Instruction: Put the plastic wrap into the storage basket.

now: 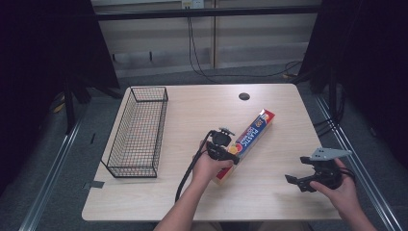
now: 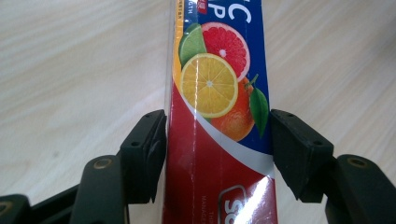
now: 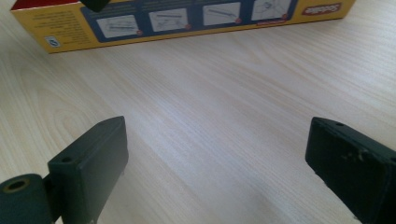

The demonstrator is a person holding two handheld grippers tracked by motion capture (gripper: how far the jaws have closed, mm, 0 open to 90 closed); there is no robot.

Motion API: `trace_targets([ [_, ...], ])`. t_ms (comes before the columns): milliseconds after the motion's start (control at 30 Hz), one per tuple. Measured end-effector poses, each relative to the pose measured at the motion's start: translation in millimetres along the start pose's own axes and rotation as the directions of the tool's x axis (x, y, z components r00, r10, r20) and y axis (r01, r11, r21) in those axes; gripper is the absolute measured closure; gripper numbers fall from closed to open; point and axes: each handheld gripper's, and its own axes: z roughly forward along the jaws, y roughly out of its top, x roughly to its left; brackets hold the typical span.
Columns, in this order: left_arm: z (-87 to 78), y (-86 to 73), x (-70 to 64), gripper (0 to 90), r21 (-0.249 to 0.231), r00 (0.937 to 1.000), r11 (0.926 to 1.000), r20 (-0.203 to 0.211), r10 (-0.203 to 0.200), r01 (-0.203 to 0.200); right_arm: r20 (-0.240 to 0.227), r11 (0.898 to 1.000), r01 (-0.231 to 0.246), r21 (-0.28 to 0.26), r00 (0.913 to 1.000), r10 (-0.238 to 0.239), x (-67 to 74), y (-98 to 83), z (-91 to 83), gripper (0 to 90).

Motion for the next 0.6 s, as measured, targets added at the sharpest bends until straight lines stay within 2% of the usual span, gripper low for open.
trace_targets([
  [100, -2.7, -1.3, 1.7, 37.0, 0.018, 1.0, 0.9998, -0.003, 0.008, -0.008, -0.002, 1.0, -0.003, 0.002, 1.0, 0.003, 1.4, 1.0, 1.2, 5.8],
  [167, -1.4, 0.8, 3.3, 36.4, -0.014, 0.9993, 0.9993, 0.018, -0.033, 0.034, -0.006, 1.0, 0.0, 0.004, 1.0, 0.0, 1.5, 1.4, 1.5, 5.8],
  [233, 1.8, 4.7, 4.0, 30.3, -0.034, 0.9979, 0.9978, 0.033, -0.055, 0.056, -0.011, 1.0, 0.005, 0.003, 0.9999, -0.005, 1.9, 1.8, 1.8, 5.8],
  [267, 3.9, 6.8, 3.1, 26.9, -0.028, 0.9979, 0.9978, 0.025, -0.059, 0.06, -0.009, 1.0, 0.005, 0.001, 0.9999, -0.005, 2.2, 1.7, 1.8, 5.8],
  [333, 9.9, 14.3, 2.0, 24.8, -0.009, 0.9996, 0.9996, 0.01, -0.025, 0.025, -0.012, 1.0, 0.001, 0.004, 0.9999, -0.001, 1.7, 1.5, 1.8, 5.8],
  [467, 20.4, 30.2, -0.5, 22.1, -0.043, 0.9987, 0.9979, -0.012, -0.049, 0.048, -0.01, 1.0, -0.003, 0.001, 0.9999, 0.003, -0.9, 0.6, 0.7, 5.8],
  [500, 22.8, 33.6, -0.6, 22.1, -0.037, 0.9991, 0.9986, -0.017, -0.039, 0.039, -0.01, 1.0, -0.003, 0.001, 0.9999, 0.003, -0.9, 0.6, 0.7, 5.8],
  [600, 29.9, 40.7, 0.3, 22.8, -0.037, 0.9985, 0.998, -0.018, -0.052, 0.052, -0.007, 1.0, -0.008, -0.005, 1.0, 0.008, -2.2, -0.3, -0.6, 5.8],
])
